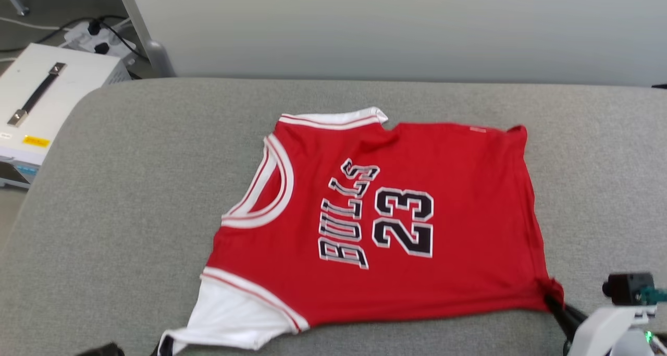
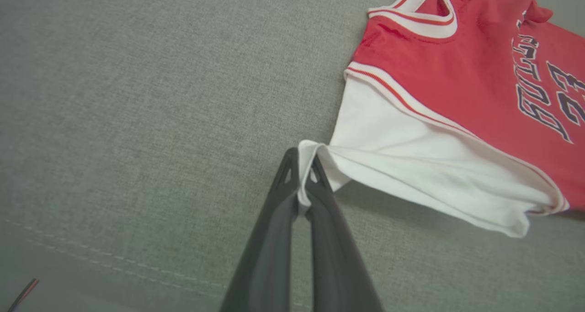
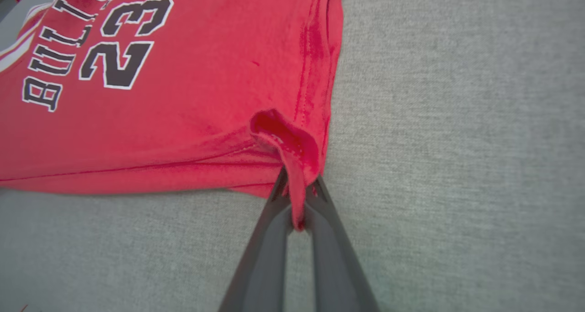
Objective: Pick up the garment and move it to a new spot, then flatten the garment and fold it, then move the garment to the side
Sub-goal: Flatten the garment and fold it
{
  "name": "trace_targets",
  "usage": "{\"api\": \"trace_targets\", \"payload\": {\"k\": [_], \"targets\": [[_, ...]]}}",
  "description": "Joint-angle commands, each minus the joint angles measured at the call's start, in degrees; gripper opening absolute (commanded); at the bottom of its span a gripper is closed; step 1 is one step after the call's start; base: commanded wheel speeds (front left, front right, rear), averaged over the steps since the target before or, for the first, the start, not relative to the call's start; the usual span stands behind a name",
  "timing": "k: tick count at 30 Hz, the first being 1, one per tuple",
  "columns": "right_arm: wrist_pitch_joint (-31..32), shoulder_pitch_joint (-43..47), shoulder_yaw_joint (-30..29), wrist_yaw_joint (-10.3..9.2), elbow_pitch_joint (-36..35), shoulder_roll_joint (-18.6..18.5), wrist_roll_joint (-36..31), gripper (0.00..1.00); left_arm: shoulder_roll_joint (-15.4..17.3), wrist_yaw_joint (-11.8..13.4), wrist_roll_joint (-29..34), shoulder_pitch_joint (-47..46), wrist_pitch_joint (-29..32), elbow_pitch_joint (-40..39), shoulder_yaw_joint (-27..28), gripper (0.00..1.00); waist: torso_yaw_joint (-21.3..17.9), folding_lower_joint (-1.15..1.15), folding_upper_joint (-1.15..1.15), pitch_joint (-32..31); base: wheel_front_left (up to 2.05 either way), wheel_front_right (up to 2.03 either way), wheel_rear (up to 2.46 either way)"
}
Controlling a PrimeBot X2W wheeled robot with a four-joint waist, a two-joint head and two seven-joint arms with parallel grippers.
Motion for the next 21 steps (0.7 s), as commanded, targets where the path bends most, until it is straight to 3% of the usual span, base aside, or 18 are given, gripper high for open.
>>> {"api": "trace_targets", "payload": {"k": [1, 6, 11, 16, 21], "targets": [[0.9, 2.8, -1.9, -0.13, -1.2, -0.6, -1.2, 0.00, 1.2, 1.7, -1.2, 2.9, 0.8, -1.3, 1.2, 0.00, 0.4, 0.01, 0.00, -1.8, 0.00, 0.00, 0.00], [4.5, 11.1, -7.7, -0.13, -7.6, 1.5, -4.3, 0.00, 2.0, 4.9, -2.5, 9.1, 3.0, -7.8, 2.2, 0.00, 1.0, 0.01, 0.00, -2.3, 0.00, 0.00, 0.00], [8.4, 15.1, -13.6, -0.13, -14.7, 4.5, -7.4, 0.00, 3.6, 5.9, -2.0, 8.7, 4.6, -14.4, 2.4, 0.00, 1.4, 0.01, 0.00, -1.6, 0.00, 0.00, 0.00], [13.1, 14.0, -17.7, -0.13, -22.2, 7.5, -11.3, 0.00, 3.9, 5.7, -1.1, 1.0, 7.3, -17.9, 1.2, 0.00, 1.3, 0.01, 0.00, 1.2, 0.00, 0.00, 0.00], [17.4, 9.7, -19.9, -0.13, -24.6, 8.7, -15.7, 0.00, 3.1, 4.1, 0.9, -9.6, 9.1, -15.2, -1.3, 0.00, 0.8, 0.01, 0.00, 4.4, 0.00, 0.00, 0.00]]}}
